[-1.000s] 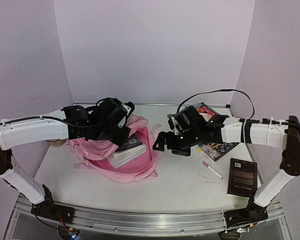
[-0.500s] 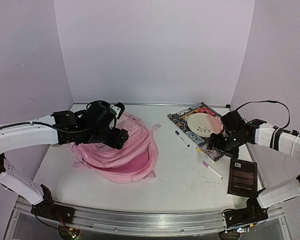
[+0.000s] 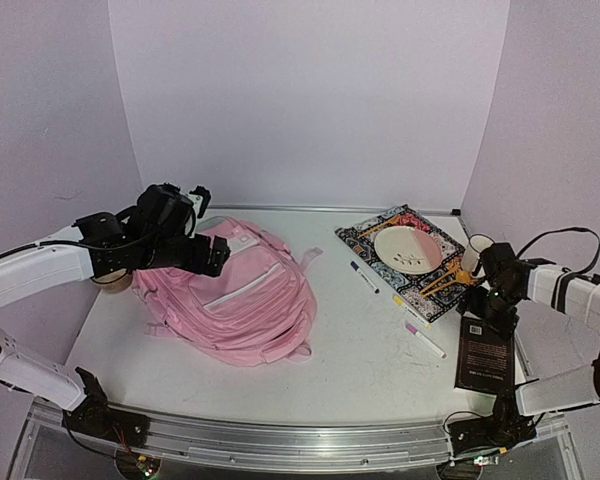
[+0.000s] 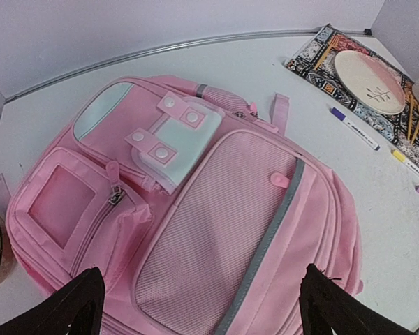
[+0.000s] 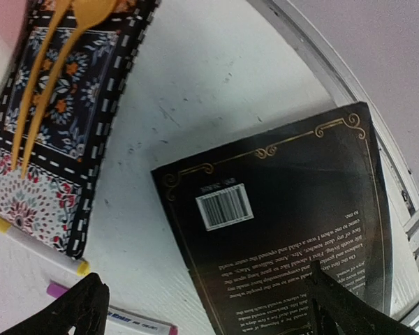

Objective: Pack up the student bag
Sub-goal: Move the book to the center of the board.

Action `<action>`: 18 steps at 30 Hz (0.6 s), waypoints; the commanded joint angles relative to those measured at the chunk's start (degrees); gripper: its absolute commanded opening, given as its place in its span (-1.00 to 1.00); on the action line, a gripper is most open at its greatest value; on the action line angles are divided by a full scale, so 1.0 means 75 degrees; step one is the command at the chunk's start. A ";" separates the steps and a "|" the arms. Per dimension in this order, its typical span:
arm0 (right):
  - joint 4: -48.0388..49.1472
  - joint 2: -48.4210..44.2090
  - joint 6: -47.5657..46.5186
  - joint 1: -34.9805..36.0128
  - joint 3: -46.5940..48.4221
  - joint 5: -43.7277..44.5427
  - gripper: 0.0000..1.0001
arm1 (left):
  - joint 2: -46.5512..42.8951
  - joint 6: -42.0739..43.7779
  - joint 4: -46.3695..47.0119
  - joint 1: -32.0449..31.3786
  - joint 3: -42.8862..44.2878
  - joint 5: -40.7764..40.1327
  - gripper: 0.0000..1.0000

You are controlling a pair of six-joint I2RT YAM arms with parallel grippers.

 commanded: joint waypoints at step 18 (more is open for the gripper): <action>0.1974 0.1572 0.1375 0.0478 -0.1474 -0.3442 0.97 | -0.0990 0.0611 0.0699 0.0192 -0.0711 -0.0876 0.99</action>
